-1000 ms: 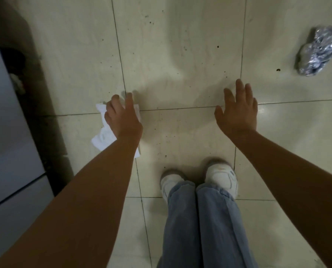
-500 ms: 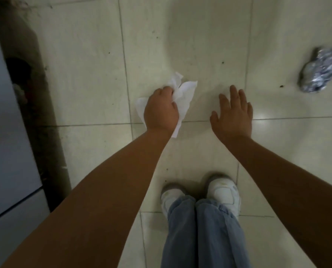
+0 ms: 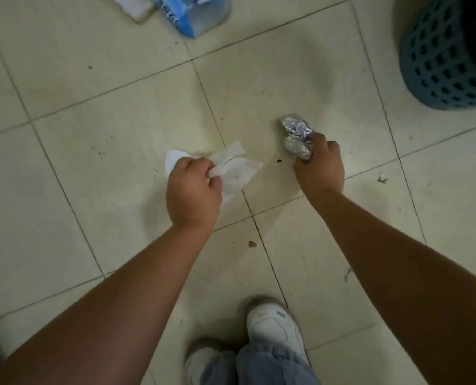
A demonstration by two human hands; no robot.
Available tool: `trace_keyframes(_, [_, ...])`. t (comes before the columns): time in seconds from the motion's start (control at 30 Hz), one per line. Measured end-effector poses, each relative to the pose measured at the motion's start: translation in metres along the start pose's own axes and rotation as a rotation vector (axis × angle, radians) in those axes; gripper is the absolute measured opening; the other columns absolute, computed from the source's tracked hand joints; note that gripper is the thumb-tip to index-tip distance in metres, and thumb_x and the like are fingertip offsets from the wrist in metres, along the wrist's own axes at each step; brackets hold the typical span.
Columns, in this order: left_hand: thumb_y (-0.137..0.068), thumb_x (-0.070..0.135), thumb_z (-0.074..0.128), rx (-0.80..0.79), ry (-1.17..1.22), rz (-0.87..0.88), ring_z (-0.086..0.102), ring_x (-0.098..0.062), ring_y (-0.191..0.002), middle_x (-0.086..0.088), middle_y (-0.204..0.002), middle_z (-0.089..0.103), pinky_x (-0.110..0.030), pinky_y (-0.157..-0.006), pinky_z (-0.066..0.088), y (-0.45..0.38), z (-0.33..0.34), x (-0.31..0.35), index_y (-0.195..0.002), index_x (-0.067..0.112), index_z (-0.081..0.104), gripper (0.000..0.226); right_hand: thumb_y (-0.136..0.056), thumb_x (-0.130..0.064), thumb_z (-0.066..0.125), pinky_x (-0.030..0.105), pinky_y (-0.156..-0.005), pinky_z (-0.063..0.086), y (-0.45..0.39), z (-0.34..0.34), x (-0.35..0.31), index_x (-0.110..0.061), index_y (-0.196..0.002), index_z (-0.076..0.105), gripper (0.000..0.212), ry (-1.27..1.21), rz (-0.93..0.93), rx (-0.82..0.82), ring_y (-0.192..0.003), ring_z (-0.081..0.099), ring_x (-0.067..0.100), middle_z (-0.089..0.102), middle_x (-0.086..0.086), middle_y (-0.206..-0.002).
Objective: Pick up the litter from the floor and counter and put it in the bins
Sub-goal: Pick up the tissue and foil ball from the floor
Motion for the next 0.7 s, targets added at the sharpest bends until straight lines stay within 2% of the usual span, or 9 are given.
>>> trace_keyframes(0.03, [-0.085,0.002,0.063,0.020,-0.005,-0.040,0.061,-0.036,-0.085,-0.026,-0.093,0.065,-0.025,-0.063,0.030,0.004,-0.008,0.004,-0.087,-0.007,0.069,0.012,-0.083,-0.008,0.052,0.037,-0.084,0.047,0.009,-0.003,0.002,-0.008,-0.125,0.048,0.042,-0.007,0.007,-0.022,-0.100,0.056,0.039,0.048,0.020,-0.122])
trace_keyframes(0.1, [-0.090,0.010,0.059,-0.039,-0.027,-0.128,0.057,-0.032,-0.094,-0.022,-0.104,0.063,-0.022,-0.065,0.027,0.016,-0.019,0.013,-0.097,-0.003,0.068,0.018,-0.081,-0.006,0.055,0.030,-0.073,0.042,0.033,-0.015,0.006,-0.004,-0.117,0.052,0.036,-0.058,0.026,-0.083,-0.088,0.054,0.034,0.046,0.019,-0.120])
trace_keyframes(0.2, [-0.094,0.017,0.053,-0.098,-0.069,-0.125,0.055,-0.029,-0.106,-0.018,-0.117,0.061,-0.018,-0.067,0.025,0.033,-0.047,0.052,-0.107,-0.001,0.065,0.025,-0.079,-0.006,0.059,0.025,-0.070,0.035,0.077,-0.053,0.013,-0.004,-0.114,0.054,0.035,-0.145,0.062,-0.136,-0.081,0.049,0.029,0.046,0.018,-0.119])
trace_keyframes(0.27, [-0.095,0.019,0.052,-0.123,-0.097,-0.124,0.055,-0.029,-0.104,-0.018,-0.116,0.060,-0.020,-0.067,0.026,0.043,-0.069,0.088,-0.111,-0.001,0.063,0.028,-0.078,-0.005,0.058,0.025,-0.069,0.034,0.104,-0.092,0.015,-0.004,-0.114,0.055,0.036,-0.171,0.062,-0.151,-0.088,0.053,0.034,0.046,0.018,-0.117])
trace_keyframes(0.33, [-0.094,0.019,0.052,-0.164,-0.092,-0.110,0.053,-0.029,-0.091,-0.018,-0.107,0.058,-0.021,-0.065,0.026,0.054,-0.087,0.131,-0.109,-0.001,0.063,0.027,-0.078,-0.006,0.058,0.025,-0.069,0.034,0.128,-0.140,0.018,-0.004,-0.114,0.055,0.036,-0.168,0.065,-0.155,-0.086,0.051,0.031,0.046,0.018,-0.116])
trace_keyframes(0.4, [-0.093,0.017,0.054,-0.213,-0.052,-0.111,0.052,-0.027,-0.085,-0.018,-0.104,0.058,-0.022,-0.065,0.027,0.066,-0.101,0.176,-0.104,-0.001,0.064,0.024,-0.079,-0.006,0.059,0.025,-0.069,0.034,0.144,-0.191,0.021,-0.003,-0.113,0.055,0.035,-0.172,0.097,-0.141,-0.081,0.046,0.027,0.046,0.017,-0.112])
trace_keyframes(0.5, [-0.093,0.018,0.054,-0.246,0.008,-0.101,0.058,-0.031,-0.097,-0.019,-0.111,0.062,-0.022,-0.065,0.028,0.072,-0.126,0.248,-0.102,-0.001,0.064,0.023,-0.079,-0.005,0.059,0.024,-0.071,0.034,0.149,-0.278,0.021,-0.005,-0.113,0.056,0.034,-0.214,0.157,-0.090,-0.081,0.051,0.031,0.047,0.015,-0.110])
trace_keyframes(0.57, [-0.094,0.019,0.052,-0.228,0.080,-0.100,0.059,-0.030,-0.102,-0.018,-0.112,0.063,-0.022,-0.067,0.031,0.068,-0.146,0.304,-0.108,0.001,0.063,0.025,-0.081,-0.006,0.059,0.024,-0.072,0.033,0.141,-0.341,0.021,-0.005,-0.116,0.055,0.036,-0.253,0.183,-0.016,-0.080,0.046,0.024,0.048,0.017,-0.117])
trace_keyframes(0.7, [-0.093,0.014,0.054,-0.232,0.268,-0.107,0.062,-0.034,-0.103,-0.020,-0.108,0.068,-0.034,-0.086,0.048,0.051,-0.165,0.402,-0.108,0.000,0.064,0.023,-0.084,-0.008,0.059,0.023,-0.075,0.031,0.101,-0.438,0.024,-0.005,-0.124,0.051,0.041,-0.320,0.194,0.084,-0.096,0.052,0.031,0.046,0.018,-0.126])
Point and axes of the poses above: each hand's wrist, its own y-axis away from the middle knuckle, its own z-axis out of the palm, x = y × z, the point moved 9 cm from there along -y, towards the middle knuckle
